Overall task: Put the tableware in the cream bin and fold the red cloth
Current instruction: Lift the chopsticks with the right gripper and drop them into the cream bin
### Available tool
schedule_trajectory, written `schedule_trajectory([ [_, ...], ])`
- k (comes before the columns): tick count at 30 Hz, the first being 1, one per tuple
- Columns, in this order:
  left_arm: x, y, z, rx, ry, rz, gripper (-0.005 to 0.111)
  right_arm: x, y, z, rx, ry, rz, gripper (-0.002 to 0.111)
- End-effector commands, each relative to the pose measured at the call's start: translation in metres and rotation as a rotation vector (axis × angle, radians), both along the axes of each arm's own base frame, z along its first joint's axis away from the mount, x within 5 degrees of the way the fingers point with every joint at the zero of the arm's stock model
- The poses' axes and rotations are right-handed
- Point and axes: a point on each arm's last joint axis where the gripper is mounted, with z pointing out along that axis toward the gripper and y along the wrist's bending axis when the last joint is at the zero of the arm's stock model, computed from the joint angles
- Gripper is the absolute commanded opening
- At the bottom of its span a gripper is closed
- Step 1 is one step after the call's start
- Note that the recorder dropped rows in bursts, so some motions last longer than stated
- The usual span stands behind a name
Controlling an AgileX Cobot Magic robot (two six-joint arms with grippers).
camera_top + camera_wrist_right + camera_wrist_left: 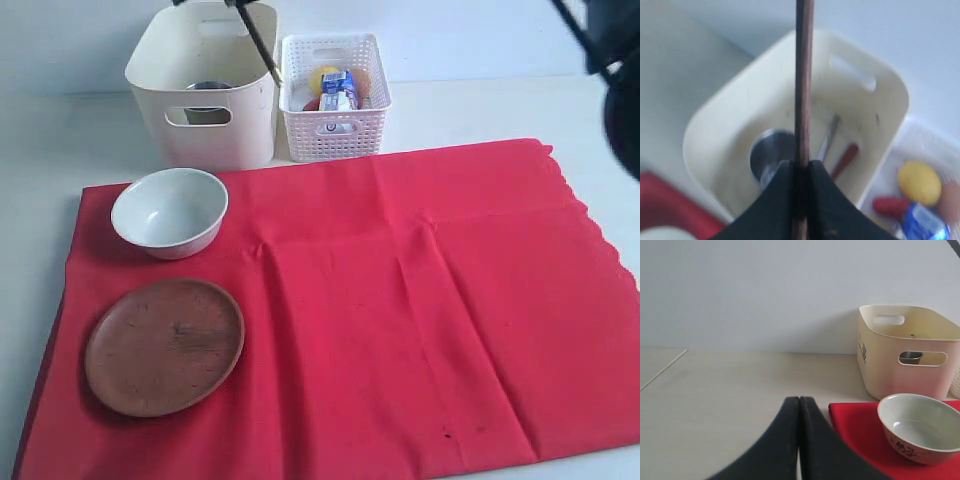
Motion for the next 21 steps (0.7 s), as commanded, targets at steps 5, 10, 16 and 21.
schedule_trajectory([
  [5,0.000,0.000,0.001,-0.005,-0.007,0.002,0.000,0.039,0.031,-0.013,0.236,-0.214,0.004,0.000],
  [10,0.000,0.000,0.001,-0.005,-0.007,0.002,0.000,0.058,0.030,-0.041,0.260,-0.243,-0.015,0.000],
  [16,0.000,0.000,0.001,-0.005,-0.007,0.002,0.000,0.063,0.035,-0.067,0.263,-0.212,-0.025,0.003],
  [21,0.000,0.000,0.001,-0.005,-0.007,0.002,0.000,0.062,0.036,-0.080,0.221,-0.168,-0.027,0.023],
])
